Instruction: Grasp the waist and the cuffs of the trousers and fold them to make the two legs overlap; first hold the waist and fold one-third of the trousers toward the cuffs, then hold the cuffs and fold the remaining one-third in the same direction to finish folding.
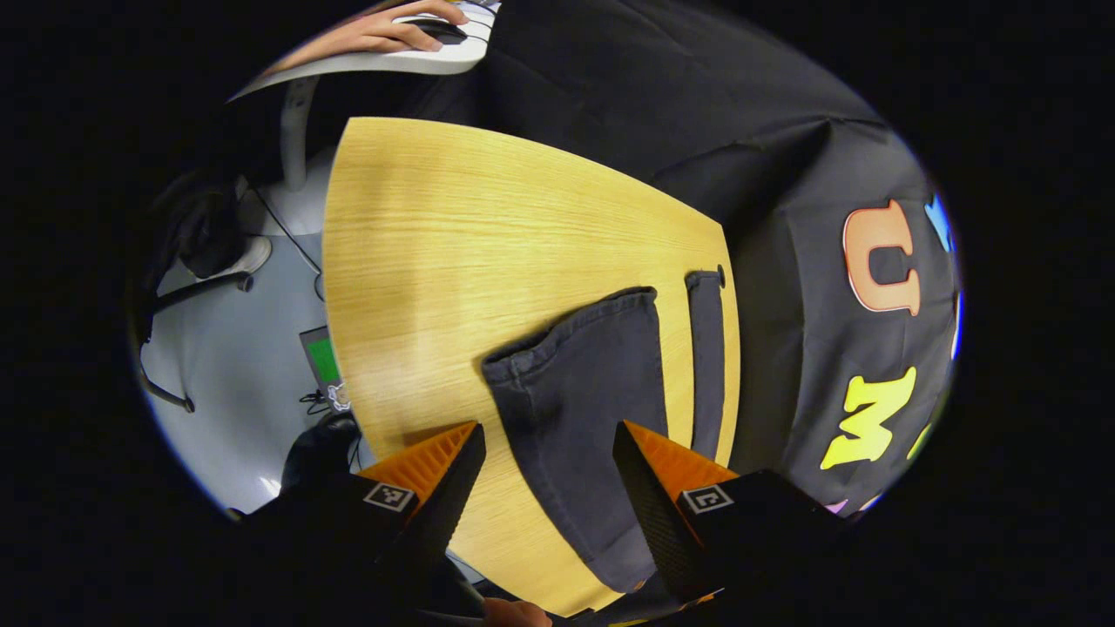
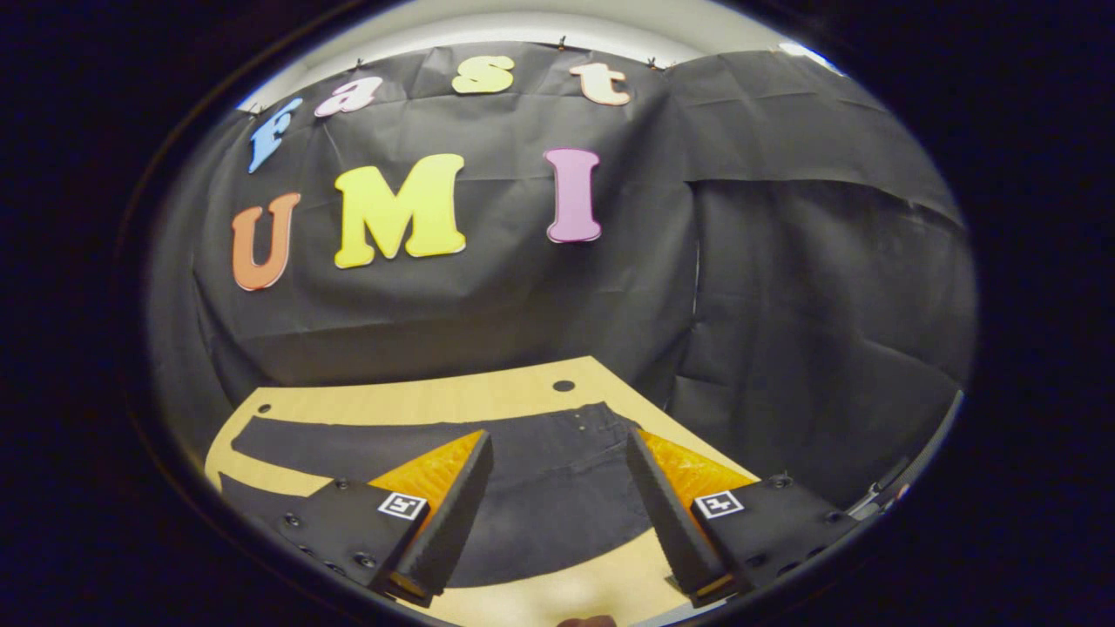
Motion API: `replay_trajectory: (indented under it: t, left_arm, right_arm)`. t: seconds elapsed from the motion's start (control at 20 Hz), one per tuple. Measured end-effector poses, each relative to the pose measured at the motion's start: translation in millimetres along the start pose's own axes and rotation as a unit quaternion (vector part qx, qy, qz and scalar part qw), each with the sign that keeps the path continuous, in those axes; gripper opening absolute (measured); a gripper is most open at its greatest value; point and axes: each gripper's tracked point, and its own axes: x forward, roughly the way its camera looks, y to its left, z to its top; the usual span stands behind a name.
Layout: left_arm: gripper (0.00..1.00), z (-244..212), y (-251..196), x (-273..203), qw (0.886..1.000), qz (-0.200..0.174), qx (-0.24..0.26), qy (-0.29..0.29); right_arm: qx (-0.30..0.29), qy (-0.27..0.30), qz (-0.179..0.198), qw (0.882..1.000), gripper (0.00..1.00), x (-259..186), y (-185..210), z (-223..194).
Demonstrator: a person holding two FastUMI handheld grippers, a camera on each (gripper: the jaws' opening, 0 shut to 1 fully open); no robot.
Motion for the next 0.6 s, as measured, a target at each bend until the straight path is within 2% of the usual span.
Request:
replay_trajectory:
  t: [0.15,0.25,0.3,0.35,0.4,0.5,0.55,0.6]
  left_arm:
    - [0.96,0,-9,6,1.000,0.003,0.001,-0.001]
    - [0.96,1,-12,12,1.000,0.001,-0.024,-0.004]
    - [1.00,0,-14,15,0.999,-0.009,-0.040,0.001]
    - [0.92,0,-15,17,0.998,-0.013,-0.054,0.005]
    - [0.89,2,-12,19,0.998,-0.015,-0.061,0.007]
    - [0.61,1,-4,21,0.998,-0.003,-0.068,0.009]
    - [0.53,2,2,21,0.998,0.008,-0.066,0.007]
    - [0.37,2,4,25,0.998,0.011,-0.069,0.003]
  right_arm:
    - [0.002,0.014,-0.017,1.000,0.93,7,-23,-11]
    - [0.012,0.026,-0.023,0.999,0.94,18,-32,-16]
    - [0.017,0.029,-0.025,0.999,0.94,24,-35,-17]
    - [0.021,0.033,-0.026,0.999,0.94,29,-39,-20]
    - [0.025,0.039,-0.026,0.999,0.94,34,-44,-23]
    - [0.045,0.067,-0.026,0.996,0.94,46,-55,-34]
    - [0.055,0.084,-0.026,0.995,0.94,52,-62,-44]
    - [0.070,0.107,-0.028,0.991,0.97,60,-69,-52]
